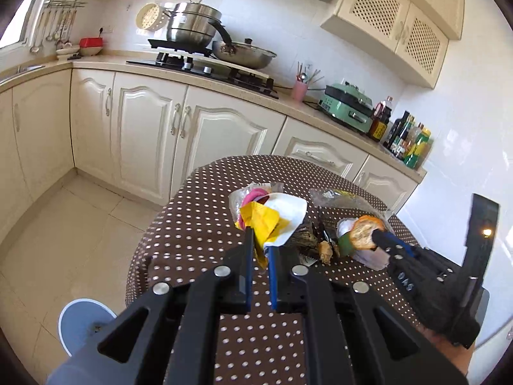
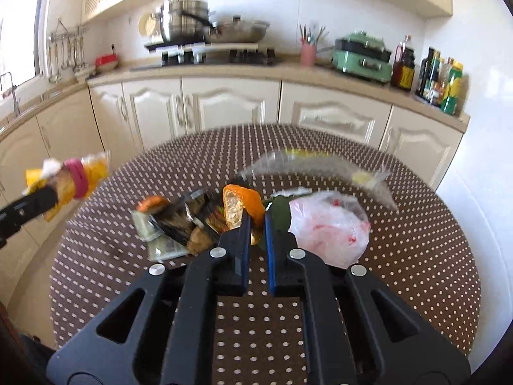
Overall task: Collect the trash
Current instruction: 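Lift the yellow wrapper with left tool while right tool grasps an orange peel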
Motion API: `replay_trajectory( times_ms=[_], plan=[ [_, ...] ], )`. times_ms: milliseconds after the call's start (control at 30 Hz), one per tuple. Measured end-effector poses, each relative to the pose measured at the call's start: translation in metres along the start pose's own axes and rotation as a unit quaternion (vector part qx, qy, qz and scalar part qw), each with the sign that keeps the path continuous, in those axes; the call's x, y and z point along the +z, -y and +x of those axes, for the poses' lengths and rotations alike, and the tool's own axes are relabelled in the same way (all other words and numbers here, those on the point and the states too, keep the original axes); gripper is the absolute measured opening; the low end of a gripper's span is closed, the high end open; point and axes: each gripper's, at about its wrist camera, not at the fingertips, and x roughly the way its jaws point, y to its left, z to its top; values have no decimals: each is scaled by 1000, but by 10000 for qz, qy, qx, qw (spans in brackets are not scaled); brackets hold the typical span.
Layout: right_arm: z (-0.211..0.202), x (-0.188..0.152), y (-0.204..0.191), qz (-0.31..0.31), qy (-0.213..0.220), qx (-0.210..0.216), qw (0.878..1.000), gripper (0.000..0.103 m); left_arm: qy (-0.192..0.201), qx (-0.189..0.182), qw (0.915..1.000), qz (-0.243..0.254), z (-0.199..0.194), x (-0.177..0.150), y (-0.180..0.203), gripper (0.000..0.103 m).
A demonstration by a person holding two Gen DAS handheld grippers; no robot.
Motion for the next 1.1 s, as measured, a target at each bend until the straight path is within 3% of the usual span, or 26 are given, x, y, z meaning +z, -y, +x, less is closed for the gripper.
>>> replay_trajectory(
  times_ms=[200,333,500,767,967,1100],
  plan=[
    [-33,15,-28,-98,574,115,9982,8,200,41,9993,-318,-27,0,-31,7],
    [-52,23,-63,-289,916,378,9947,8,351,165,9979,-515,-48,-2,-57,7],
    [-60,28,-127,-654,1029,933,9881,8,467,456,9944,-827,-72,-8,-102,7],
    [-39,2,-245,-1233,586,1946,9713,8,330,1187,9809,-1508,-94,-35,-200,7],
    [7,-44,-333,-1685,-168,2481,9538,8,-73,1682,9639,-2065,-90,-74,-279,7],
    [44,-75,-371,-1799,-764,2691,9431,8,-385,1930,9514,-2367,-77,-100,-321,7]
  ],
)
